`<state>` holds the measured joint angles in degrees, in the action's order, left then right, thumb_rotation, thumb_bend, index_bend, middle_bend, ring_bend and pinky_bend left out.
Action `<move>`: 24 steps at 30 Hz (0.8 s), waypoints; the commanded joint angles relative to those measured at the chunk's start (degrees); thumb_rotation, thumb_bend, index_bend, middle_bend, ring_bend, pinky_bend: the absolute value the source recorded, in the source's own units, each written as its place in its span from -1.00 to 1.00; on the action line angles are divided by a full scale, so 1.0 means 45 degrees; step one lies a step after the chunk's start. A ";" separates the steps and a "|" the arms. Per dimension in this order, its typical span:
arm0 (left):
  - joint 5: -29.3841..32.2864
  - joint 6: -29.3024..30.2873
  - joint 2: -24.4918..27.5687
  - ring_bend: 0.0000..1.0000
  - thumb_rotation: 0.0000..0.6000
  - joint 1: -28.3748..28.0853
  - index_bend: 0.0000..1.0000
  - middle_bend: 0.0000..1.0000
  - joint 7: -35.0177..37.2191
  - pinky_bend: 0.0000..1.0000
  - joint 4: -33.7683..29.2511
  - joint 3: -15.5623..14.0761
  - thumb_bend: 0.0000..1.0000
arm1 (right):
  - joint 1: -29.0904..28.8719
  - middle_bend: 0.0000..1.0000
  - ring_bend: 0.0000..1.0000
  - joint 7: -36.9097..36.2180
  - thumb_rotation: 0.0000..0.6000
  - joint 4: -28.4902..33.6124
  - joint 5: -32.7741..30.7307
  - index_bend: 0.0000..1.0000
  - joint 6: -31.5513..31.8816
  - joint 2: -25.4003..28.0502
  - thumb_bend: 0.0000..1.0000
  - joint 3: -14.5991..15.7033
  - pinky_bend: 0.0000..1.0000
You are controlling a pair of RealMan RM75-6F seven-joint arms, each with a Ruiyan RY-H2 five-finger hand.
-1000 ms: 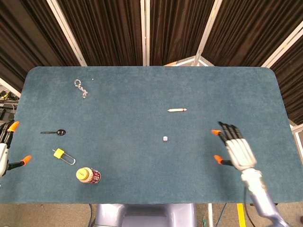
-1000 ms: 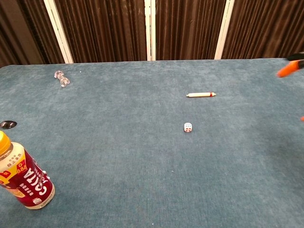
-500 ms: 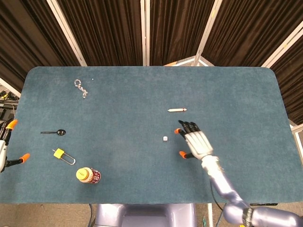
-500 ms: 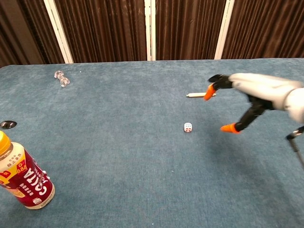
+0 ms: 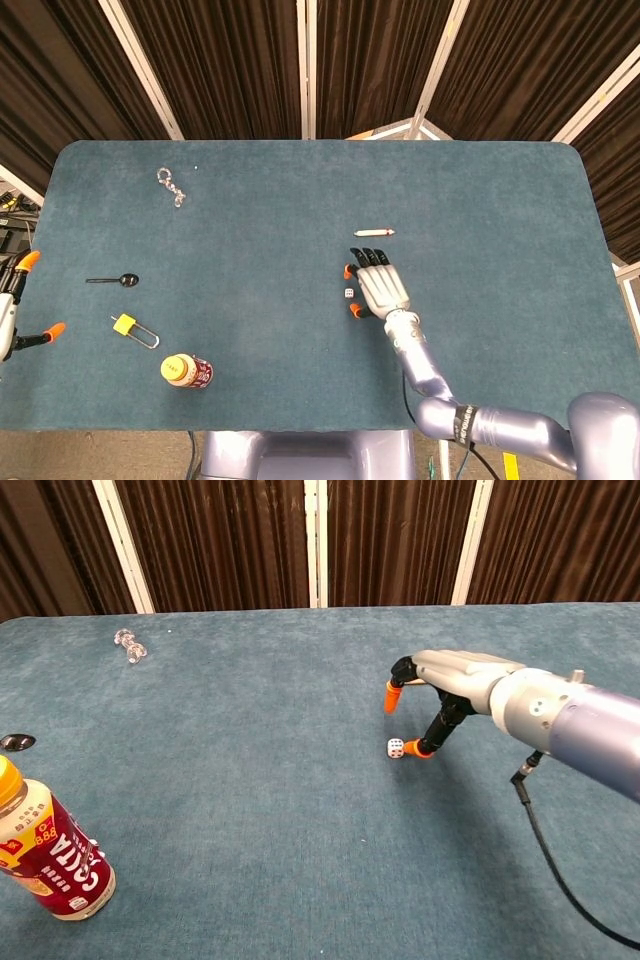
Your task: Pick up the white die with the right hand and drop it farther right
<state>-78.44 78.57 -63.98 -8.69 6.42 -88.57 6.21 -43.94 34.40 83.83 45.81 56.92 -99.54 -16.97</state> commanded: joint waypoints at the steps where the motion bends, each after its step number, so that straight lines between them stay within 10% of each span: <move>1: 0.0002 -0.0033 -0.0007 -1.00 1.00 -0.0018 -1.00 -1.00 0.0011 -1.00 0.0014 -0.0005 -0.75 | -0.0230 -0.86 -1.00 0.0090 1.00 -0.0486 -0.0352 -0.25 0.0054 -0.0372 -0.57 -0.0047 -1.00; 24: 0.0077 -0.0161 -0.0062 -1.00 1.00 -0.0102 -1.00 -1.00 0.0028 -1.00 0.0079 -0.0021 -0.75 | -0.0604 -0.73 -1.00 -0.0522 1.00 -0.2324 -0.0520 -0.05 -0.0182 -0.1409 -0.49 0.0275 -1.00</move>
<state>-78.09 77.84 -64.26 -9.15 6.54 -88.22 6.11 -46.65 32.08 73.40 43.44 56.07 -105.84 -15.76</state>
